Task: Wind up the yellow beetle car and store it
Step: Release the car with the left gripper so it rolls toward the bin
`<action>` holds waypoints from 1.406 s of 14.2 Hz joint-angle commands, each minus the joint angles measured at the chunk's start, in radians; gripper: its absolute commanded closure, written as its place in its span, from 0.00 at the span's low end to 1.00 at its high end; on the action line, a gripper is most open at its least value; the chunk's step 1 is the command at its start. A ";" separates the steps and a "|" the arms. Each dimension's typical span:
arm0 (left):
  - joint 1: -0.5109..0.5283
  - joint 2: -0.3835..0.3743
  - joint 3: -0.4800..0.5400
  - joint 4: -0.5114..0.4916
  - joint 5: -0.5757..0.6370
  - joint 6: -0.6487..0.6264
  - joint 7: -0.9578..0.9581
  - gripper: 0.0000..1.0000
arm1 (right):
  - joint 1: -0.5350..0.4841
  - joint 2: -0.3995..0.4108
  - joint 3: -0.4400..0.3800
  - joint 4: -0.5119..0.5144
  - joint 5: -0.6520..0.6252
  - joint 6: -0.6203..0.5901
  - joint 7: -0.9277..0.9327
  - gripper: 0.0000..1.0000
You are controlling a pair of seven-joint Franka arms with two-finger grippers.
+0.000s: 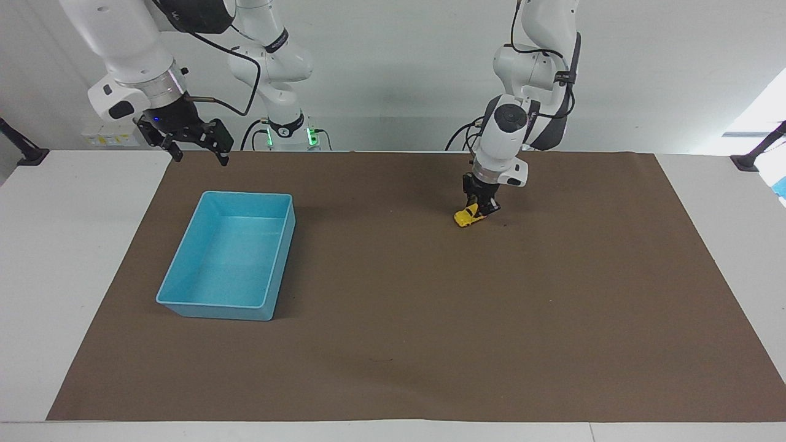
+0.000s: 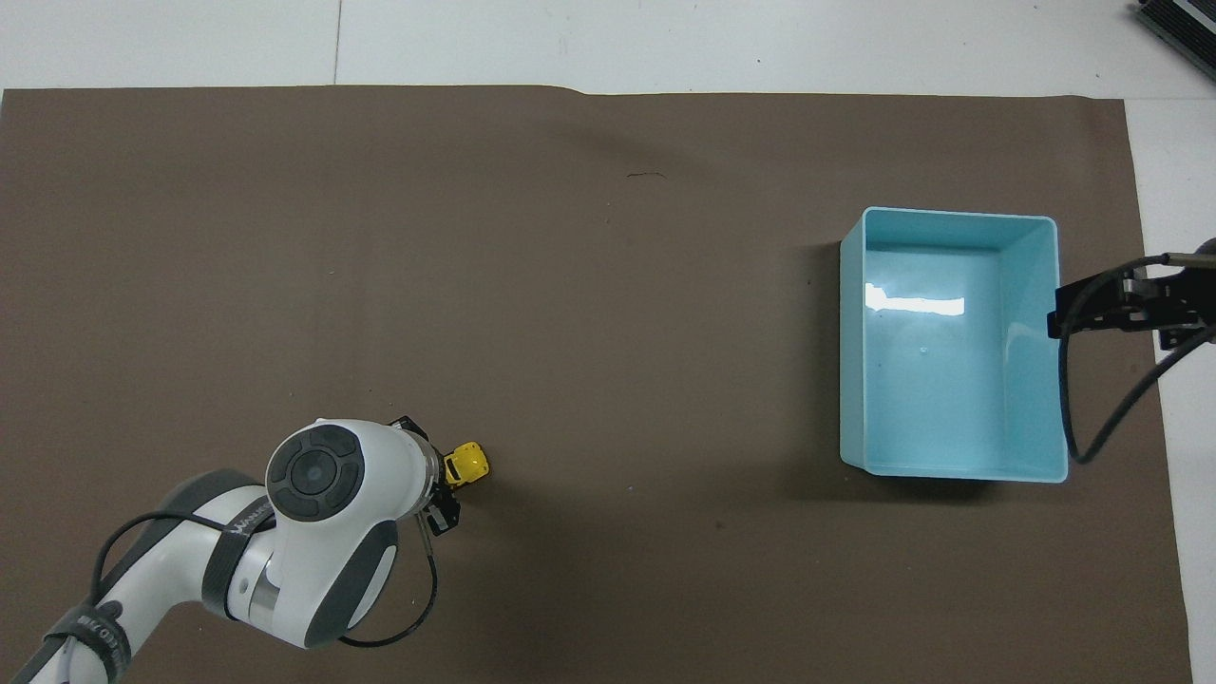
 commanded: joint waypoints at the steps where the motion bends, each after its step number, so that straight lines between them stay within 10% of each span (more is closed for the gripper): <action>1: 0.034 0.022 0.006 -0.059 0.043 0.011 0.069 0.70 | -0.012 0.013 0.004 0.024 0.001 -0.018 -0.018 0.00; 8: 0.037 0.025 0.006 -0.054 0.043 0.011 0.064 0.57 | -0.012 0.013 0.004 0.024 0.001 -0.018 -0.018 0.00; 9: 0.037 0.025 0.007 -0.053 0.043 0.011 0.064 0.44 | -0.012 0.013 0.004 0.024 0.001 -0.018 -0.018 0.00; 10: 0.037 0.030 0.007 -0.047 0.043 0.008 0.066 0.00 | -0.012 0.013 0.004 0.024 0.001 -0.018 -0.018 0.00; 20: 0.091 0.037 0.010 0.266 0.043 -0.237 0.095 0.00 | -0.012 0.013 0.004 0.024 -0.001 -0.018 -0.018 0.00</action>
